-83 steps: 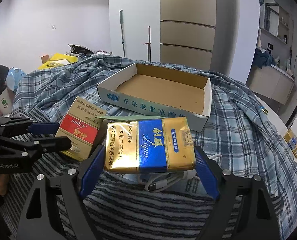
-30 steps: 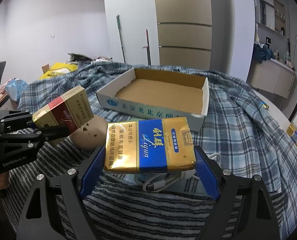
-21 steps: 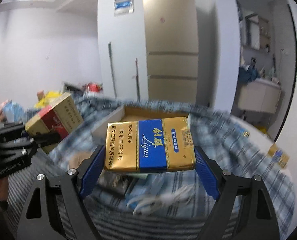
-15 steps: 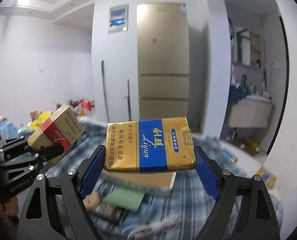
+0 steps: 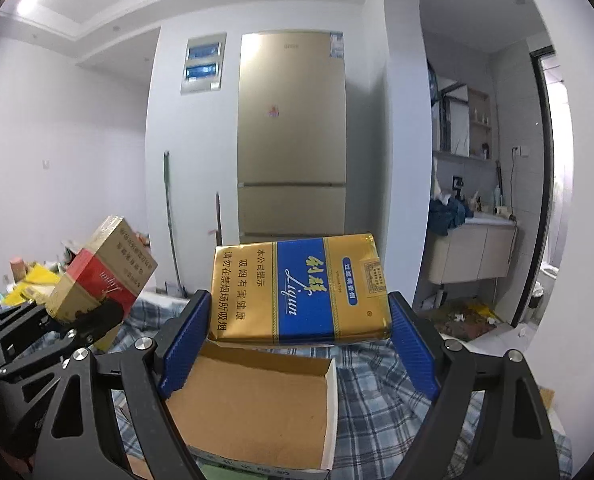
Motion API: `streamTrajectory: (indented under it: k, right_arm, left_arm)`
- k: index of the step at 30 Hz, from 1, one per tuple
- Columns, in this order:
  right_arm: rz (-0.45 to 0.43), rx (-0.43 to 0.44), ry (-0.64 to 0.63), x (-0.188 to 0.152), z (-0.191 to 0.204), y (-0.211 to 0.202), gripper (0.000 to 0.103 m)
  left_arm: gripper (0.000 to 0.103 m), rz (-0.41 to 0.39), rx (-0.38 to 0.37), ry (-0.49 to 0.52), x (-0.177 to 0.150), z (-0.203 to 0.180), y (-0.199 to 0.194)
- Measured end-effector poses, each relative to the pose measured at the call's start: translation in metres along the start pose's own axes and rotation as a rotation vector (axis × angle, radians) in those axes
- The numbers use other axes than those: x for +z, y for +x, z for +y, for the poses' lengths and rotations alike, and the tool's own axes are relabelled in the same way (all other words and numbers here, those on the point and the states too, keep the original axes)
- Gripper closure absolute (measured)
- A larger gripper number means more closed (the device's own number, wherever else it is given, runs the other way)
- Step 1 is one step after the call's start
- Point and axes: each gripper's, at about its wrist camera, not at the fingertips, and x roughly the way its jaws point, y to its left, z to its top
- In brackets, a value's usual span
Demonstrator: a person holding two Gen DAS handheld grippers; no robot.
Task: Organize soft objects
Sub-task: 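Lift both held packs and carry them over the open white box, then lower both packs into the box and open both tools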
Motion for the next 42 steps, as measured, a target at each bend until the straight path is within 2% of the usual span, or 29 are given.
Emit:
streamTrajectory:
  k: [7, 14, 16, 20, 25, 27, 28, 29, 30, 34, 38, 42]
  right_arm:
    - [0.134, 0.023, -0.003, -0.028, -0.002, 0.030, 0.018]
    - [0.242, 0.037, 0.017, -0.045, -0.012, 0.051, 0.018]
    - [0.265, 0.042, 0.011, -0.048, -0.013, 0.054, 0.018]
    - [0.337, 0.068, 0.018, -0.055, -0.012, 0.066, 0.018]
    - [0.373, 0.078, 0.006, -0.061, -0.010, 0.071, 0.018]
    - [0.376, 0.073, 0.007, -0.062, -0.009, 0.072, 0.017]
    - [0.378, 0.066, 0.007, -0.061, -0.011, 0.073, 0.015]
    - [0.379, 0.062, 0.007, -0.062, -0.011, 0.073, 0.013]
    - [0.379, 0.060, 0.007, -0.062, -0.011, 0.074, 0.010]
    - [0.373, 0.058, 0.004, -0.061, -0.011, 0.073, 0.009]
    - [0.360, 0.063, 0.012, -0.055, -0.012, 0.067, 0.009]
    - [0.342, 0.073, 0.034, -0.042, -0.014, 0.054, 0.009]
  left_arm:
    - [0.079, 0.045, 0.000, 0.021, -0.025, 0.002, 0.020]
    - [0.079, 0.132, 0.001, -0.031, -0.035, 0.017, 0.038]
    - [0.079, 0.169, 0.034, -0.019, -0.038, 0.018, 0.044]
    - [0.079, 0.239, 0.033, -0.024, -0.044, 0.021, 0.054]
    - [0.078, 0.287, 0.027, -0.038, -0.049, 0.023, 0.060]
    - [0.074, 0.309, 0.041, -0.029, -0.051, 0.023, 0.063]
    - [0.065, 0.312, 0.050, -0.027, -0.051, 0.023, 0.063]
    - [0.050, 0.308, 0.048, -0.026, -0.051, 0.024, 0.064]
    - [0.046, 0.300, 0.047, -0.026, -0.051, 0.024, 0.063]
    - [0.038, 0.271, 0.053, -0.020, -0.048, 0.023, 0.057]
    - [0.038, 0.268, 0.064, -0.023, -0.041, 0.020, 0.047]
    - [0.038, 0.210, 0.061, -0.009, -0.023, 0.016, 0.020]
